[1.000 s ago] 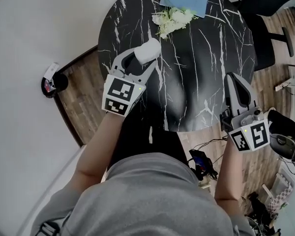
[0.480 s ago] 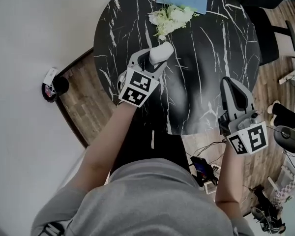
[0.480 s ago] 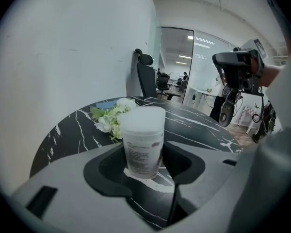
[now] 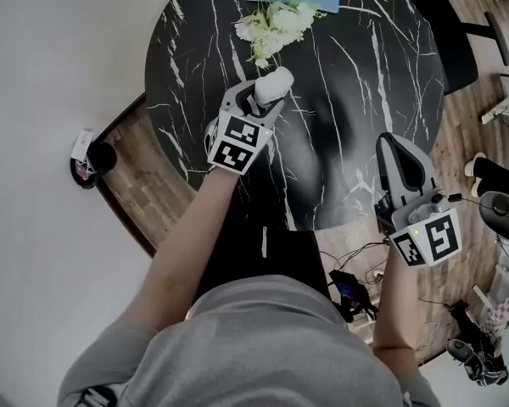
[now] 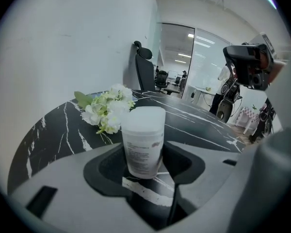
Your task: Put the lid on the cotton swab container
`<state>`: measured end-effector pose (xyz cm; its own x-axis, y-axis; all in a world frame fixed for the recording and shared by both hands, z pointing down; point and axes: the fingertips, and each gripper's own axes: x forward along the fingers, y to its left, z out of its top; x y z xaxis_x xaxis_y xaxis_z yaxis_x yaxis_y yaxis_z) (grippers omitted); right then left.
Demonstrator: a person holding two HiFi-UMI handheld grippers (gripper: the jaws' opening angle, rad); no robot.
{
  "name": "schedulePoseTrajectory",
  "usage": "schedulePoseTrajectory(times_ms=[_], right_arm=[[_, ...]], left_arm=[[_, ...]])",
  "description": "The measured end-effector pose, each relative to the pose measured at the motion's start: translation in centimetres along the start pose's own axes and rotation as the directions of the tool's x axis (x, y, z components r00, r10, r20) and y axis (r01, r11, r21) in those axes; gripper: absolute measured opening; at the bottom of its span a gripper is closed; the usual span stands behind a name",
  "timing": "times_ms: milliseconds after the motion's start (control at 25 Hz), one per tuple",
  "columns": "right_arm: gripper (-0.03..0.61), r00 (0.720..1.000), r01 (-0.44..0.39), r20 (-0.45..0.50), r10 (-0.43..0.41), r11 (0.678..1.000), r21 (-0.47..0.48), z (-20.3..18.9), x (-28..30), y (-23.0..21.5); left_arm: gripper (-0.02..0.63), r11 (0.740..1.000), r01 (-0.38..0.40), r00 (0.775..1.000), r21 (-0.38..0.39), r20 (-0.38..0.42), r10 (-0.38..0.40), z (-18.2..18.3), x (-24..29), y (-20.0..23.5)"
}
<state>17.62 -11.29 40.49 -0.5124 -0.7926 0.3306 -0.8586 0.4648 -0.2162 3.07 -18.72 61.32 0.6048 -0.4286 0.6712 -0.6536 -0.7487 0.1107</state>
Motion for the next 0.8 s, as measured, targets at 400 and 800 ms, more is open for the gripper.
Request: schedulePoseTrajectory(times_ms=[400,800], right_arm=[[0.025,1.0,0.031,0.0,-0.031,0.999,0.01,-0.3,-1.4,-1.0],[0.025,0.999,0.035,0.014,-0.035,0.999,0.007,0.2,-2.1,-1.2]], left_arm=[[0.233,0.998,-0.02,1.0,0.052,-0.013,0.021,0.6,2.7,-0.6],[0.238,0.996,-0.014,1.0,0.083,-0.018,0.016,1.4,3.3,-1.1]])
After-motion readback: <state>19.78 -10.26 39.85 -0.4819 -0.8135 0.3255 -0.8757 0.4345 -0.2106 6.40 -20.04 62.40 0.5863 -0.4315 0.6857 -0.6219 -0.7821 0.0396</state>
